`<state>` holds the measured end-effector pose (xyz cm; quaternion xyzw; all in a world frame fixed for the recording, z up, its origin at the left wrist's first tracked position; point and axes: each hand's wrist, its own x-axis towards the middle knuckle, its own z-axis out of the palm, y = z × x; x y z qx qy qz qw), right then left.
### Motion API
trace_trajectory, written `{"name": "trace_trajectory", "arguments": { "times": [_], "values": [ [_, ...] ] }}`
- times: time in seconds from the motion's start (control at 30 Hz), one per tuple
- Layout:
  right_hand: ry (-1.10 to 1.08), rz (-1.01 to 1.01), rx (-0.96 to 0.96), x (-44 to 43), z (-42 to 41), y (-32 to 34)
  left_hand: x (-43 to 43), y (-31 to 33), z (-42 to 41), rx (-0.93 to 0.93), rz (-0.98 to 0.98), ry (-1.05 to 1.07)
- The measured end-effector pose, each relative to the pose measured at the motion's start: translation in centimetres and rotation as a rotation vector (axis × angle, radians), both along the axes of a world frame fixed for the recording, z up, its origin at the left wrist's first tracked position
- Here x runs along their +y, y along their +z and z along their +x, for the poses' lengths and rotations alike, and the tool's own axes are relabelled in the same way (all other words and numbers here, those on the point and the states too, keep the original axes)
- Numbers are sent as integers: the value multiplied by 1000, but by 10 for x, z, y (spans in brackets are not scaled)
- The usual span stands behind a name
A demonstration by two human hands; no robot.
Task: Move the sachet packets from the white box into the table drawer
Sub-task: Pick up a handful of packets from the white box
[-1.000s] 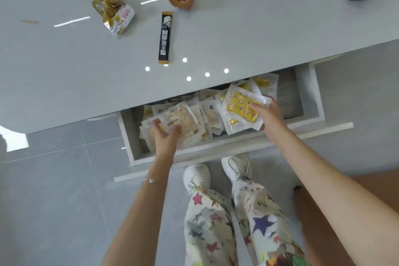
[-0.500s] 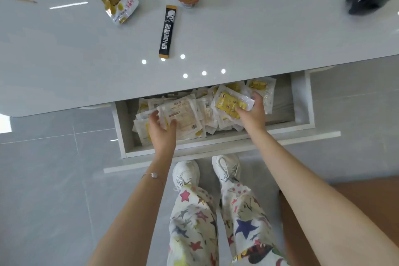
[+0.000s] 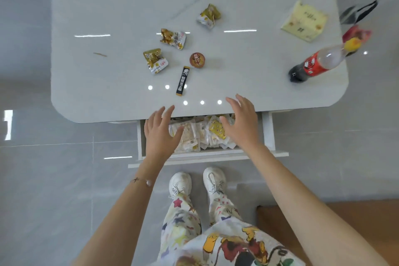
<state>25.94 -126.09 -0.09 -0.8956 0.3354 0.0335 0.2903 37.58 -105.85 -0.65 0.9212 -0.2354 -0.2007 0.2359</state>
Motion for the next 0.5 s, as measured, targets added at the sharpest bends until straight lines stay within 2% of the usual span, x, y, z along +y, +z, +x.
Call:
{"name": "trace_trajectory", "arguments": {
  "times": [0.27, 0.5],
  "values": [
    [294, -149, 23, 18, 28, 140, 36, 126, 7, -86, 112, 71],
    [595, -211, -8, 91, 78, 222, 121, 203, -3, -136, 129, 302]
  ]
}}
